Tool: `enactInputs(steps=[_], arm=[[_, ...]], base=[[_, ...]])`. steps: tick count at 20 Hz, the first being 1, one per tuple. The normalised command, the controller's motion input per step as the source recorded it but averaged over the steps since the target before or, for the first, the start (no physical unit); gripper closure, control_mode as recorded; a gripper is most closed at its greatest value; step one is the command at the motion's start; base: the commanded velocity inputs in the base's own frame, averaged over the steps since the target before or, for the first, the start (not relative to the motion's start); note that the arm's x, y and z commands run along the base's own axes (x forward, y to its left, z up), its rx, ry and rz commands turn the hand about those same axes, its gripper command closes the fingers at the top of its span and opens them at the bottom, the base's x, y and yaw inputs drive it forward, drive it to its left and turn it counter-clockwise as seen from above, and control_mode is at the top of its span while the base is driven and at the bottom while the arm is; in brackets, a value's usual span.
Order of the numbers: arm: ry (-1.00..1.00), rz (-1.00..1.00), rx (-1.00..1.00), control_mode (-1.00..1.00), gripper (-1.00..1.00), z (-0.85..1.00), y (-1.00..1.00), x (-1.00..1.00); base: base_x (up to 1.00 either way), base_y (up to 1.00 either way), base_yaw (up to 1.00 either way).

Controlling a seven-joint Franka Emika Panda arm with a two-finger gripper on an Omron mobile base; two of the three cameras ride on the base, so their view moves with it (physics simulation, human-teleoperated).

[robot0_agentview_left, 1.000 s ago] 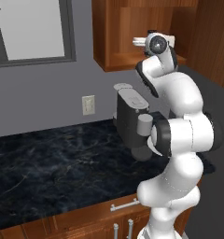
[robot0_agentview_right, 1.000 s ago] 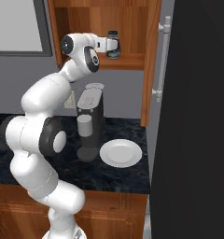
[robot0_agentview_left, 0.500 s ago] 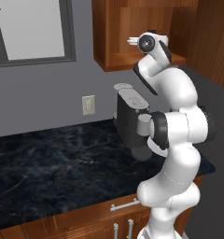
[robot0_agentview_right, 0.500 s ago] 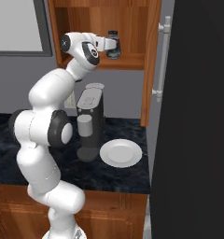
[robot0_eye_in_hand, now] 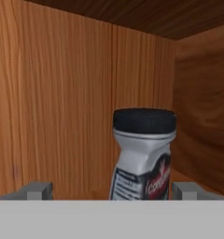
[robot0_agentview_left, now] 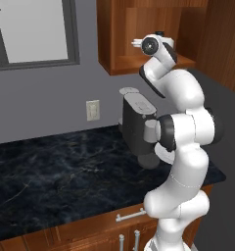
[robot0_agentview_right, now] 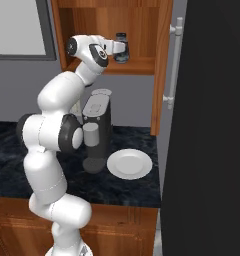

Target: Move the hot dog bun to the plate on the dining table and place the condiment next to that plate. Then navigate to the fridge and take the sausage and place it on the plate as well.

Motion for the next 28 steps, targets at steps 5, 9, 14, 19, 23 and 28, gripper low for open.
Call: enactInputs(steps=[5,9,14,19,23,28], arm=[[0.00,0.00,0.02,-1.00,-1.00,0.00,-0.25,0.07],[0.00,0.00,0.02,-1.00,-1.00,0.00,-0.23,0.05],[0.00,0.00,0.01,-1.00,-1.00,0.00,-0.13,0.08],[0.00,0.00,0.00,-1.00,1.00,-0.01,-0.02,0.06],[0.00,0.00,0.00,-1.00,1.00,0.00,-0.04,0.00],[0.00,0.00,0.00,-1.00,1.00,0.00,0.00,0.00]], base=[[0.00,0.00,0.00],[0.00,0.00,0.00],[0.00,0.00,0.00],[0.00,0.00,0.00],[0.00,0.00,0.00],[0.00,0.00,0.00]])
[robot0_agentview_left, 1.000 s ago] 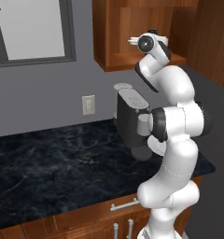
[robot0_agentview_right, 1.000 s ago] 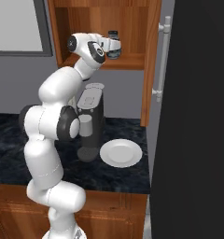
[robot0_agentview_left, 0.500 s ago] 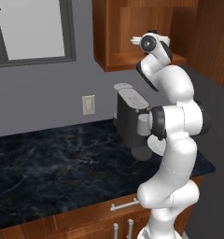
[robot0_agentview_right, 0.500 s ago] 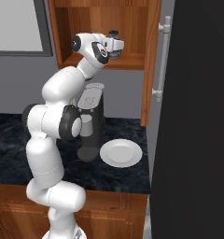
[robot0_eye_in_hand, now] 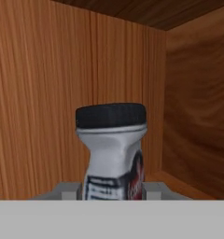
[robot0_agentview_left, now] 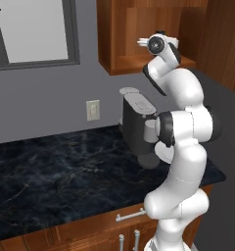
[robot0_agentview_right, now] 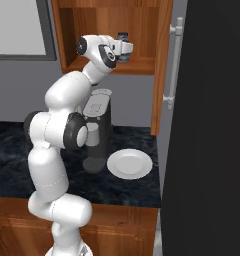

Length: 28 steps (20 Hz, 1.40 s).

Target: Move the hot dog bun to the plate on the dining table and place the condiment next to that plate. Then navigate to the fridge and take the sausage and place it on the plate as well.

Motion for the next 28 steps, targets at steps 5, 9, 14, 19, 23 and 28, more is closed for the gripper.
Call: enactInputs(steps=[5,9,14,19,23,28], arm=[[0.00,0.00,0.00,-1.00,1.00,0.00,0.00,-0.01],[-0.03,0.00,0.00,-1.00,1.00,0.00,0.00,-0.20],[-0.09,-0.02,0.00,-1.00,1.00,-0.02,0.00,-0.38],[-0.09,-0.01,0.00,-1.00,1.00,-0.07,0.00,-0.45],[-0.12,0.00,0.00,-1.00,1.00,-0.10,0.00,-0.64],[-0.15,0.00,0.00,-1.00,1.00,-0.07,0.01,-0.81]], base=[[0.00,0.00,0.00],[0.00,0.00,0.00],[0.00,0.00,0.00],[0.00,0.00,0.00],[0.00,0.00,0.00],[0.00,0.00,0.00]])
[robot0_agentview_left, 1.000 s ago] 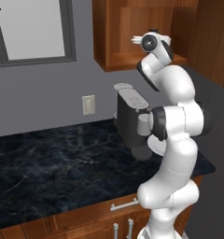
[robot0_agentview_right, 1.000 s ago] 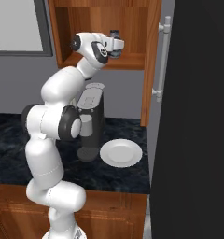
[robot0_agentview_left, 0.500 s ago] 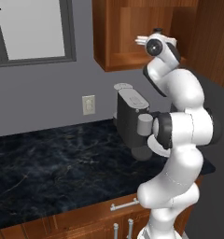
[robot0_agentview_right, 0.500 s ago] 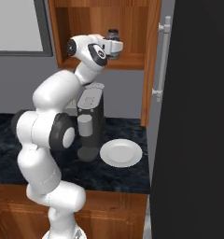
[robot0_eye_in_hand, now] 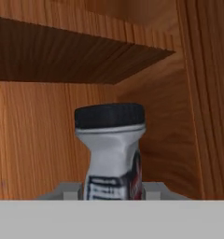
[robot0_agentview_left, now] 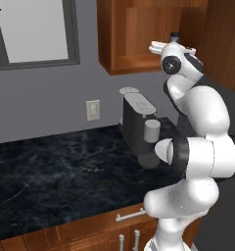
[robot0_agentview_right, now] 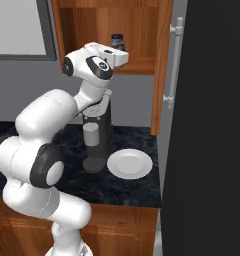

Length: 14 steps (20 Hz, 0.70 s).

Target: Move the hot dog bun to the plate on the dining table and place the condiment next to that plate. Then navigate to the fridge and take the sausage and place it on the plate as well.

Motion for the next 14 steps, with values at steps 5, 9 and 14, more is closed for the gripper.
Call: enactInputs(steps=[5,9,14], arm=[[-0.12,0.00,0.00,-1.00,1.00,-0.04,0.06,-0.87],[-0.10,-0.01,0.00,-1.00,1.00,0.00,0.06,-0.98],[-0.02,-0.01,0.00,-1.00,1.00,0.00,0.12,-0.96]], base=[[0.00,0.00,0.00],[0.00,0.00,0.00],[0.00,0.00,0.00]])
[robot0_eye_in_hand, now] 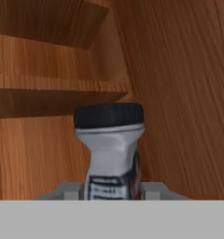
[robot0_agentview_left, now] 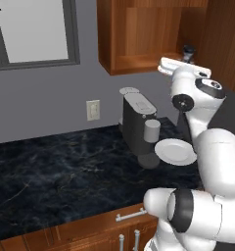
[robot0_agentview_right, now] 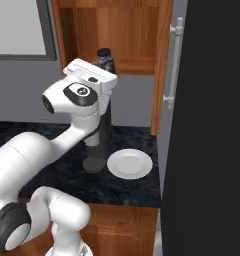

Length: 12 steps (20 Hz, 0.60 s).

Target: Move the hot dog bun to the plate on the dining table and place the condiment next to that plate. Then navigate to the fridge and take the sausage and place it on the plate as well.

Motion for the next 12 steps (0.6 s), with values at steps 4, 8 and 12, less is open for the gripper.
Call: enactInputs(steps=[4,8,12], arm=[[0.00,0.00,0.00,-1.00,1.00,0.01,0.05,-0.97],[0.00,0.00,0.01,-1.00,1.00,0.09,0.07,-0.89],[0.08,0.00,0.03,-1.00,1.00,0.29,0.08,-0.74]], base=[[0.00,0.00,0.00],[0.00,0.00,0.00],[0.00,0.00,0.00]])
